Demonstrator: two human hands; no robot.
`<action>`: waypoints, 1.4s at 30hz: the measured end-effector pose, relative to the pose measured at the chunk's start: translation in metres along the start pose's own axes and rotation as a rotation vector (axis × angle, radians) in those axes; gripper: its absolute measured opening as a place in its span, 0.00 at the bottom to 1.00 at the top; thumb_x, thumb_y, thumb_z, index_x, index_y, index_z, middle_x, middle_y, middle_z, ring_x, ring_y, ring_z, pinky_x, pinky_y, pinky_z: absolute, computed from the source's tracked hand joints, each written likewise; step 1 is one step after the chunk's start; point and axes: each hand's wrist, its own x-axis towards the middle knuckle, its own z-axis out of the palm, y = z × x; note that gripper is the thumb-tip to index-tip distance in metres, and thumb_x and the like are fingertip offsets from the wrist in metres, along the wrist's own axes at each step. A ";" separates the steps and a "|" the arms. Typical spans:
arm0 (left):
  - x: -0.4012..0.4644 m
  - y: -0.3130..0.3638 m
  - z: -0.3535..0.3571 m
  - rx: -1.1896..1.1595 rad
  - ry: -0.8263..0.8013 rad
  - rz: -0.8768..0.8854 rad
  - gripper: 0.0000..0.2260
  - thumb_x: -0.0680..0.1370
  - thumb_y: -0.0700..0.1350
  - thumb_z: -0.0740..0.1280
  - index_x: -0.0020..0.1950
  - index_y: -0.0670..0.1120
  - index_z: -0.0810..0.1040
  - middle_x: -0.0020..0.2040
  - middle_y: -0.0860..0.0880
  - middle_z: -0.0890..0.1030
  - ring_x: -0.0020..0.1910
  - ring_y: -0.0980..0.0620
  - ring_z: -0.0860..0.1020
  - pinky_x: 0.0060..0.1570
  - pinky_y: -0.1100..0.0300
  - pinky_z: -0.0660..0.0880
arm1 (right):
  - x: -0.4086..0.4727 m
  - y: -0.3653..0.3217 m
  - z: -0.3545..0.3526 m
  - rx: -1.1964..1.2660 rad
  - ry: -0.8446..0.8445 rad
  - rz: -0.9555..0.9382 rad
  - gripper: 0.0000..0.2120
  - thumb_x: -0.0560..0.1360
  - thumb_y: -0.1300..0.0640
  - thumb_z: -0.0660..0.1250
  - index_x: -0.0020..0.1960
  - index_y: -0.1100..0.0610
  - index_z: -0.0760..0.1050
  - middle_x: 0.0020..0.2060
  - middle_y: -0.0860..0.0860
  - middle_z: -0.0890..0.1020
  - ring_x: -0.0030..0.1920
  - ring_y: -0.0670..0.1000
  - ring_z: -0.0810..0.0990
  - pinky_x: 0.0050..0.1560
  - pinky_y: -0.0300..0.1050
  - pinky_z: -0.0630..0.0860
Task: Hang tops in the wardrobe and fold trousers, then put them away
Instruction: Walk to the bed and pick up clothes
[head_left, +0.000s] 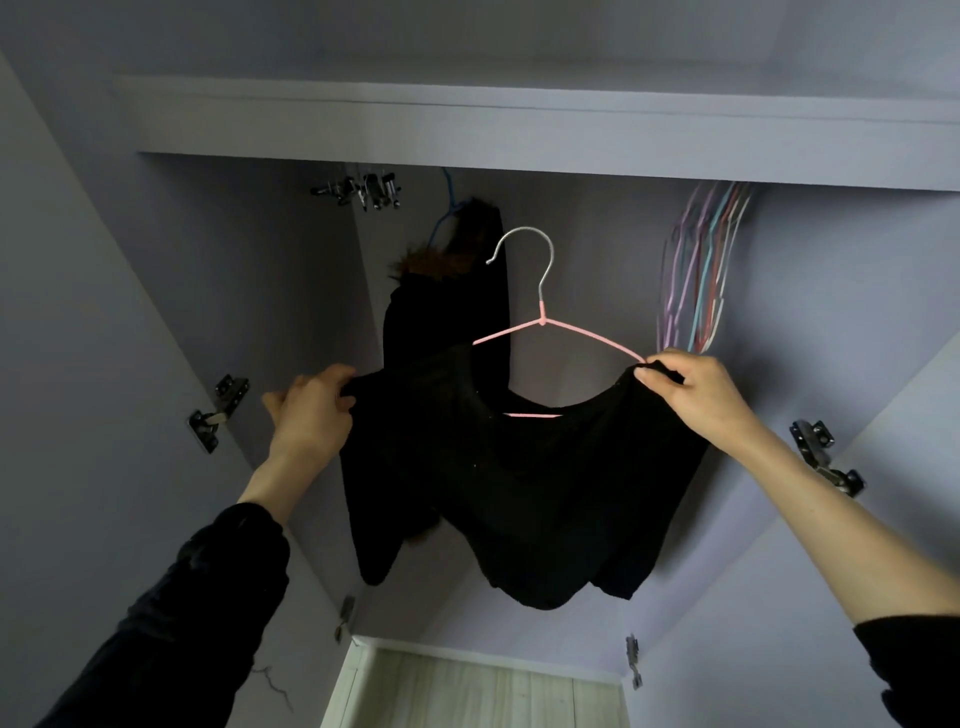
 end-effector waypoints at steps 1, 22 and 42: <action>0.002 0.002 -0.002 0.010 0.043 -0.019 0.13 0.78 0.36 0.61 0.60 0.47 0.77 0.53 0.43 0.81 0.59 0.41 0.72 0.55 0.52 0.58 | 0.000 0.001 -0.001 0.000 0.017 0.011 0.08 0.77 0.60 0.66 0.50 0.64 0.80 0.40 0.55 0.80 0.43 0.54 0.78 0.47 0.47 0.71; -0.014 0.063 -0.006 0.092 0.294 0.426 0.05 0.76 0.41 0.68 0.48 0.45 0.83 0.39 0.50 0.83 0.47 0.46 0.75 0.46 0.54 0.53 | -0.005 -0.009 -0.001 -0.010 0.008 -0.008 0.09 0.76 0.60 0.67 0.53 0.62 0.81 0.42 0.51 0.81 0.44 0.51 0.79 0.47 0.36 0.71; -0.018 0.048 0.003 -0.031 0.253 0.209 0.08 0.78 0.40 0.65 0.49 0.45 0.84 0.42 0.45 0.84 0.49 0.42 0.76 0.51 0.51 0.60 | -0.019 0.009 0.009 -0.165 -0.099 0.026 0.05 0.76 0.56 0.67 0.42 0.54 0.77 0.37 0.49 0.77 0.38 0.49 0.75 0.38 0.35 0.68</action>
